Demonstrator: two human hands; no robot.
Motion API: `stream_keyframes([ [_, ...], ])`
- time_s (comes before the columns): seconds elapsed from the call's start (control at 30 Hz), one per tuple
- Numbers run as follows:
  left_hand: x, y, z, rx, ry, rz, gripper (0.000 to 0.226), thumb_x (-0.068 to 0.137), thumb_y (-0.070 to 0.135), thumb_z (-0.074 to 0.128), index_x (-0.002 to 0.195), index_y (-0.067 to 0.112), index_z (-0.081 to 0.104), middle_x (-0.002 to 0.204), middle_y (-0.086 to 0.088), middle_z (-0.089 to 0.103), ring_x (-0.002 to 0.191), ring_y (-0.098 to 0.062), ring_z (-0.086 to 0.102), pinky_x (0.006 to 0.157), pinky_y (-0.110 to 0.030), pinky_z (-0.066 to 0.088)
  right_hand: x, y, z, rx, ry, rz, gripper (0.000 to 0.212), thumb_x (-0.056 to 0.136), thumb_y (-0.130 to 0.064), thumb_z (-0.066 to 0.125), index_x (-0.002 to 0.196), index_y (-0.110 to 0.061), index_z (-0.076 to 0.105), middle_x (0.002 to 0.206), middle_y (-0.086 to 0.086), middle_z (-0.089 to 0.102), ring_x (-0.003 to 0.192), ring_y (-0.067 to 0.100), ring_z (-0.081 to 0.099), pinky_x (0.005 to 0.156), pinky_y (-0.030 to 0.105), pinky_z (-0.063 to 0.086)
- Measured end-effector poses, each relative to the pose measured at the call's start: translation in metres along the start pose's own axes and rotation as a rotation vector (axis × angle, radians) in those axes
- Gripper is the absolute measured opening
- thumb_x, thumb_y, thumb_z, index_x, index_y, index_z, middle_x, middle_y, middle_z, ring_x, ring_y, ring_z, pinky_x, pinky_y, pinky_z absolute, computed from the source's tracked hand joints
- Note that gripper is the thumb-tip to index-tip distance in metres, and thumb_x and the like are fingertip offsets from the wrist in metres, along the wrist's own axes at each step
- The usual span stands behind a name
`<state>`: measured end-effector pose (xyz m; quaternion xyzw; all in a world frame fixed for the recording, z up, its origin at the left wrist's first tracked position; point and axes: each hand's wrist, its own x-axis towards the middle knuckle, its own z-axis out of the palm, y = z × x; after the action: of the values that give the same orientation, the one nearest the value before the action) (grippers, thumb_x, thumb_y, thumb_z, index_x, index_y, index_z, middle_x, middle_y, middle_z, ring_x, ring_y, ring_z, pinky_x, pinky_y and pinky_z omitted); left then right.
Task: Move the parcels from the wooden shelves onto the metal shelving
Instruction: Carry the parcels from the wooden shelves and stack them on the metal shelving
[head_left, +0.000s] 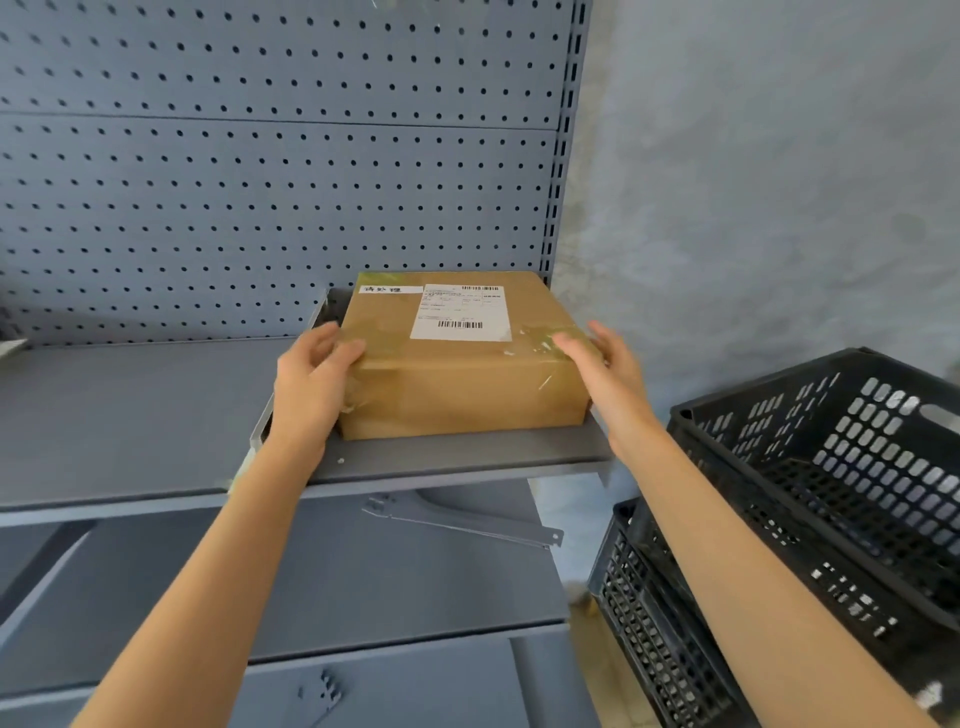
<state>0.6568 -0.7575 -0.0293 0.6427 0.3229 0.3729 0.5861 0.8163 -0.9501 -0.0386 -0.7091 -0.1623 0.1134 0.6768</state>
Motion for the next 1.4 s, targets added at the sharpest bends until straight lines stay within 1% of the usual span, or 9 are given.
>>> stream_keyframes([
  [0.07,-0.018,0.005,-0.004,0.177,0.014,0.152,0.047,0.089,0.028,0.062,0.134,0.02,0.05,0.132,0.0,0.056,0.118,-0.017,0.053,0.101,-0.036,0.043,-0.017,-0.003,-0.001,-0.116,0.057,-0.147,0.063,0.088,-0.04,0.064,0.143,-0.026,0.037,0.143,-0.007,0.039,0.13,0.008,0.037,0.101,0.025,0.032],
  [0.13,-0.04,0.007,-0.008,0.414,0.021,0.34,0.051,0.087,0.033,0.062,0.135,0.023,0.049,0.133,0.002,0.054,0.121,-0.017,0.049,0.1,-0.038,0.041,-0.038,-0.005,-0.001,-0.263,0.099,-0.297,0.06,0.088,-0.038,0.064,0.141,-0.026,0.039,0.141,-0.008,0.04,0.132,0.008,0.034,0.102,0.024,0.029],
  [0.2,-0.064,0.008,-0.012,0.687,0.065,0.53,0.047,0.088,0.028,0.061,0.133,0.019,0.052,0.129,-0.004,0.056,0.115,-0.025,0.051,0.092,-0.042,0.042,-0.061,-0.004,0.0,-0.442,0.13,-0.447,0.055,0.088,-0.036,0.063,0.138,-0.023,0.043,0.135,-0.003,0.044,0.128,0.013,0.036,0.102,0.026,0.03],
  [0.27,-0.085,0.002,-0.018,0.891,0.105,0.687,0.038,0.088,0.023,0.06,0.125,0.012,0.058,0.119,-0.01,0.061,0.103,-0.034,0.055,0.082,-0.043,0.042,-0.084,0.002,0.003,-0.646,0.12,-0.561,0.051,0.088,-0.034,0.062,0.135,-0.019,0.048,0.132,0.004,0.047,0.124,0.022,0.04,0.102,0.034,0.035],
  [0.37,-0.117,-0.016,-0.035,1.113,0.117,0.776,0.034,0.084,0.026,0.056,0.11,0.006,0.066,0.102,-0.013,0.067,0.084,-0.038,0.06,0.071,-0.042,0.045,-0.115,0.021,0.009,-0.927,0.074,-0.67,0.048,0.088,-0.031,0.063,0.13,-0.011,0.054,0.131,0.013,0.051,0.121,0.033,0.045,0.1,0.044,0.036],
  [0.57,-0.18,-0.046,-0.097,1.258,0.2,0.616,0.03,0.083,0.025,0.059,0.105,0.006,0.069,0.093,-0.015,0.068,0.08,-0.038,0.061,0.072,-0.044,0.046,-0.175,0.052,0.033,-1.099,0.022,-0.761,0.035,0.079,-0.025,0.068,0.106,-0.004,0.066,0.107,0.019,0.061,0.097,0.041,0.057,0.086,0.048,0.044],
  [0.73,-0.22,-0.051,-0.164,1.237,0.3,0.458,0.026,0.085,0.019,0.067,0.108,0.008,0.068,0.099,-0.014,0.069,0.086,-0.038,0.061,0.075,-0.045,0.045,-0.221,0.044,0.086,-1.065,-0.106,-0.876,0.033,0.079,-0.028,0.067,0.102,-0.004,0.066,0.1,0.016,0.061,0.091,0.039,0.056,0.084,0.046,0.043],
  [1.03,-0.278,-0.059,-0.308,1.248,0.528,0.238,0.025,0.084,0.019,0.068,0.106,0.01,0.069,0.102,-0.013,0.069,0.087,-0.038,0.062,0.075,-0.045,0.046,-0.329,0.034,0.224,-0.798,-0.388,-0.947,0.036,0.08,-0.025,0.072,0.11,-0.007,0.064,0.107,0.013,0.061,0.097,0.035,0.055,0.083,0.043,0.043],
  [1.4,-0.365,-0.058,-0.566,1.354,0.787,0.023,0.028,0.088,0.027,0.064,0.112,0.014,0.067,0.107,-0.009,0.068,0.096,-0.034,0.061,0.083,-0.043,0.044,-0.522,0.024,0.432,-0.491,-0.641,-1.086,0.035,0.083,-0.032,0.06,0.109,-0.008,0.065,0.105,0.008,0.064,0.097,0.029,0.055,0.082,0.038,0.043],
])
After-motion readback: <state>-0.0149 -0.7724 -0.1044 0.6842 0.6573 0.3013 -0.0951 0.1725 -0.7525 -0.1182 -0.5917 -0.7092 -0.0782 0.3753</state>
